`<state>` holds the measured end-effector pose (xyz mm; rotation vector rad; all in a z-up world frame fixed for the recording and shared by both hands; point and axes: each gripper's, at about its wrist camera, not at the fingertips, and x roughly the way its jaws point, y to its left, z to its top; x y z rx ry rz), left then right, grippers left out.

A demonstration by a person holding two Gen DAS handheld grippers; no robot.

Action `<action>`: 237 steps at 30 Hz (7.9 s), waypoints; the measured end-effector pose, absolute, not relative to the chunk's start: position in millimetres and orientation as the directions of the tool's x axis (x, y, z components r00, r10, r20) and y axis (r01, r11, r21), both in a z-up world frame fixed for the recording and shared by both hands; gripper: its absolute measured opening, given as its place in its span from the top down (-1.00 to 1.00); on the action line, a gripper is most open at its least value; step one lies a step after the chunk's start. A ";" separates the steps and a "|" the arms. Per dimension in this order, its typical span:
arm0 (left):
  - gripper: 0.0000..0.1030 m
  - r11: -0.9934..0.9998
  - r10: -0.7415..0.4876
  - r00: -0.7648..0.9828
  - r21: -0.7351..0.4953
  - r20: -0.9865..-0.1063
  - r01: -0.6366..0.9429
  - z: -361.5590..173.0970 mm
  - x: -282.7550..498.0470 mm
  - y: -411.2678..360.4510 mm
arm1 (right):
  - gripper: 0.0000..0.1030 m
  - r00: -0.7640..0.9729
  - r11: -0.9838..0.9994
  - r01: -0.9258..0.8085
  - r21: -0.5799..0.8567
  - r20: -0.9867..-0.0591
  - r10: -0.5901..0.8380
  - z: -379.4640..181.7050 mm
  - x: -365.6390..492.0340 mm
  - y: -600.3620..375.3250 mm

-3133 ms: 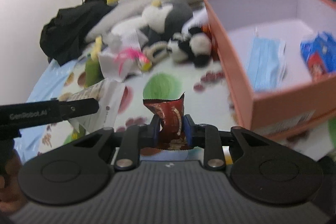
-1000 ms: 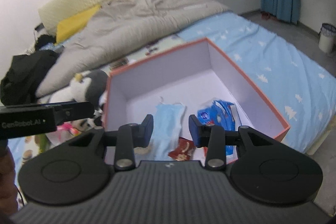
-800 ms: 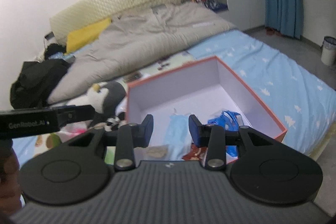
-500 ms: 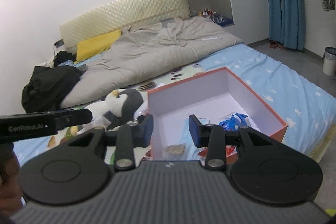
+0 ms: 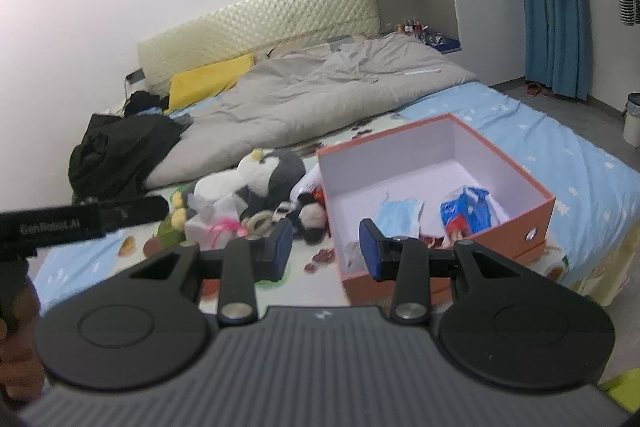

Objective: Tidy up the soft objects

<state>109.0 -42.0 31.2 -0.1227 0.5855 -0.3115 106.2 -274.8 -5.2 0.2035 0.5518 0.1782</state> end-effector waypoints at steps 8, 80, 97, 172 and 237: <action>0.00 0.962 -0.261 0.800 -0.213 -0.540 0.170 8.0 82.8 -17.1 | 0.22 0.802 0.961 -0.164 0.222 -0.537 0.261 -35.1 92.5 -246.9; -0.13 0.980 -0.042 0.782 -0.180 -0.622 -0.090 -237.6 366.3 125.3 | 0.30 0.509 0.798 -0.265 0.541 -0.624 0.593 -240.6 410.6 -83.3; 0.89 0.947 -0.101 0.788 -0.302 -0.607 -0.111 -204.6 310.7 109.4 | 0.93 0.534 0.816 -0.304 0.492 -0.621 0.574 -208.2 371.1 -101.3; 0.77 0.921 -0.249 0.569 -0.374 -0.783 -0.111 -224.4 165.0 27.3 | 0.45 0.578 0.936 -0.272 0.224 -0.739 0.345 -203.6 242.2 -166.8; 0.83 0.966 -0.145 0.754 -0.255 -0.641 -0.032 -83.5 216.4 -3.4 | 0.46 0.739 0.906 -0.364 0.217 -0.525 0.422 -90.0 222.0 -209.7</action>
